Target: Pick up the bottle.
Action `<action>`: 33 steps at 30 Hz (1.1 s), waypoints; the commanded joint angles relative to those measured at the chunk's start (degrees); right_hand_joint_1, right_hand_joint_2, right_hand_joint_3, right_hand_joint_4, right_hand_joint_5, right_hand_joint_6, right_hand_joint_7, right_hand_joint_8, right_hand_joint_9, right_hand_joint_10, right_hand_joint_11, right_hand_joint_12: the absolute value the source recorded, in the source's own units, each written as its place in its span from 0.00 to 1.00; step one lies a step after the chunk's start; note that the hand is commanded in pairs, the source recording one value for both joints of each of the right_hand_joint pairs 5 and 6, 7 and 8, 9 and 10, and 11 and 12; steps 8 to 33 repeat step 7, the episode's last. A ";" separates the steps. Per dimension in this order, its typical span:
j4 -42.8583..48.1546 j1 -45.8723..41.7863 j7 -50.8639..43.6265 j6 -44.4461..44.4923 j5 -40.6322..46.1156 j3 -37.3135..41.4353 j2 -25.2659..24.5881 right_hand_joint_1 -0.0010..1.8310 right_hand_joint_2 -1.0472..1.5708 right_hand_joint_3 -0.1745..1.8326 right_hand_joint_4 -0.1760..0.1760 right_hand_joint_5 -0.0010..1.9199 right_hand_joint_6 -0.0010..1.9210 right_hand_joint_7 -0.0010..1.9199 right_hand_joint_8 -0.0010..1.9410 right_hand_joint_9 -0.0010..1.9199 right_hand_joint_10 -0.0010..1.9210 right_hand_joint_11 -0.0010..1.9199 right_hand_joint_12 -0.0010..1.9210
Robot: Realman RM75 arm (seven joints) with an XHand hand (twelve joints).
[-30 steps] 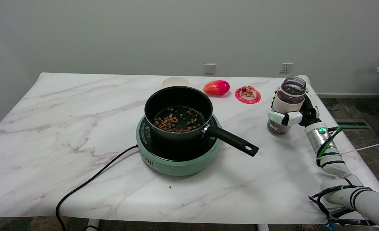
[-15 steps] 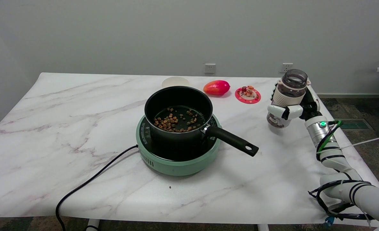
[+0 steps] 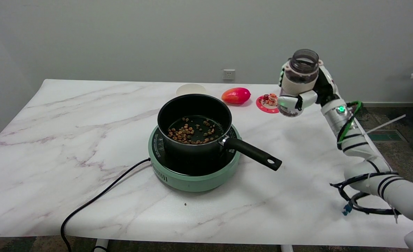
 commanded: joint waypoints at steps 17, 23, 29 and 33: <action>29.39 6.45 1.21 -18.36 -29.98 1.34 11.43 0.90 0.65 0.49 0.50 1.00 1.00 1.00 0.99 0.83 0.83 0.61 0.61; 29.39 6.45 1.21 -18.36 -29.98 1.34 11.43 0.90 0.65 0.49 0.50 1.00 1.00 1.00 0.99 0.83 0.83 0.61 0.61; 29.39 6.45 1.21 -18.36 -29.98 1.34 11.43 0.90 0.65 0.49 0.50 1.00 1.00 1.00 0.99 0.83 0.83 0.61 0.61; 29.39 6.45 1.21 -18.36 -29.98 1.34 11.43 0.90 0.65 0.49 0.50 1.00 1.00 1.00 0.99 0.83 0.83 0.61 0.61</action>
